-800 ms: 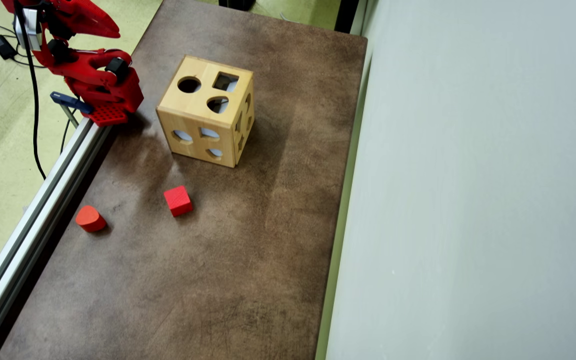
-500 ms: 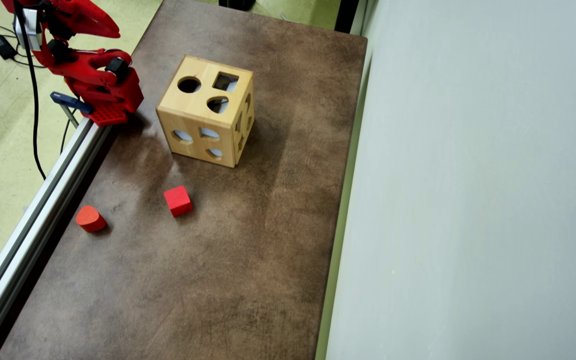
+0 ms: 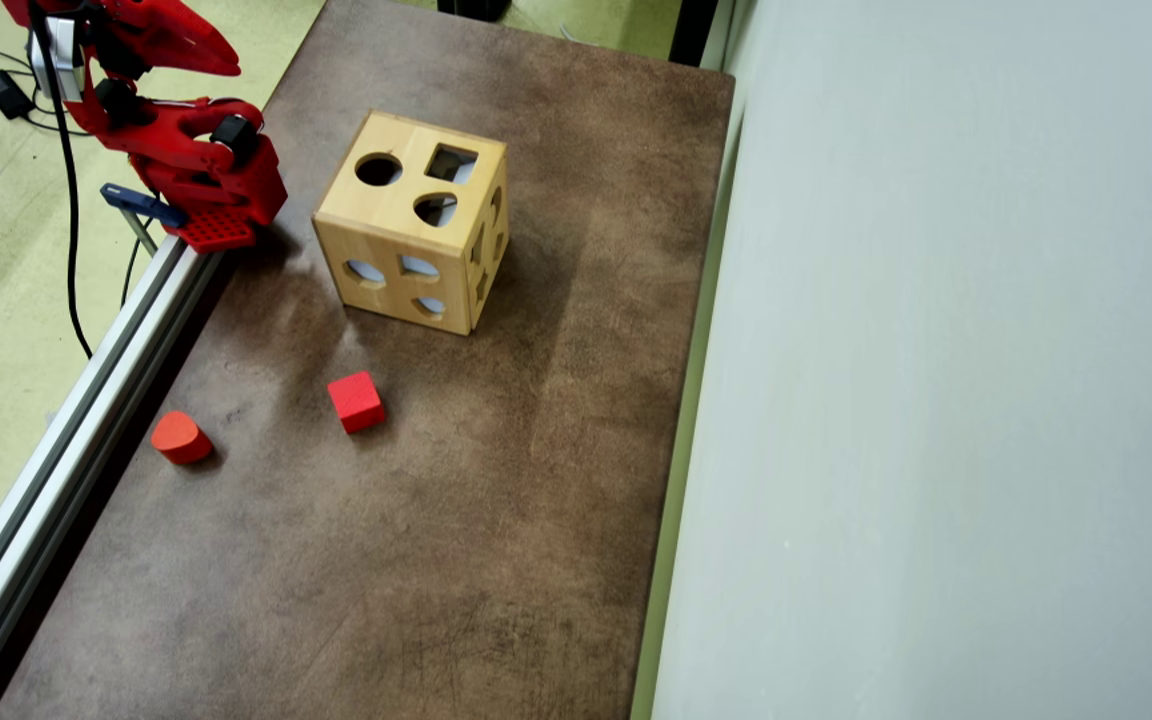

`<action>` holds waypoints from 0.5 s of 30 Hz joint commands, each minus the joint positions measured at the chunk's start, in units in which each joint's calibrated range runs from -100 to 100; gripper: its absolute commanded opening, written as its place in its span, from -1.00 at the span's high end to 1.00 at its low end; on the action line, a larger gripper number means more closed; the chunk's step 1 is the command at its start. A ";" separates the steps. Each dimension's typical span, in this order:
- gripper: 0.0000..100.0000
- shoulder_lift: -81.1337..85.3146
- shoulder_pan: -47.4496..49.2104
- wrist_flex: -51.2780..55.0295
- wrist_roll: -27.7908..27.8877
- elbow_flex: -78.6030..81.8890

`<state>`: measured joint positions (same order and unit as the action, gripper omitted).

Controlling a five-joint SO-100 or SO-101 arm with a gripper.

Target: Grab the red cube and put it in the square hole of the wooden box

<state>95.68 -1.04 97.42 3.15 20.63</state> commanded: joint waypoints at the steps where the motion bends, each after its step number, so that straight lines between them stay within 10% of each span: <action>1: 0.90 -0.26 0.22 0.49 0.00 -0.15; 15: 0.90 -0.69 0.30 0.49 0.00 -0.15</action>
<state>95.68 -0.90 97.42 3.15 20.63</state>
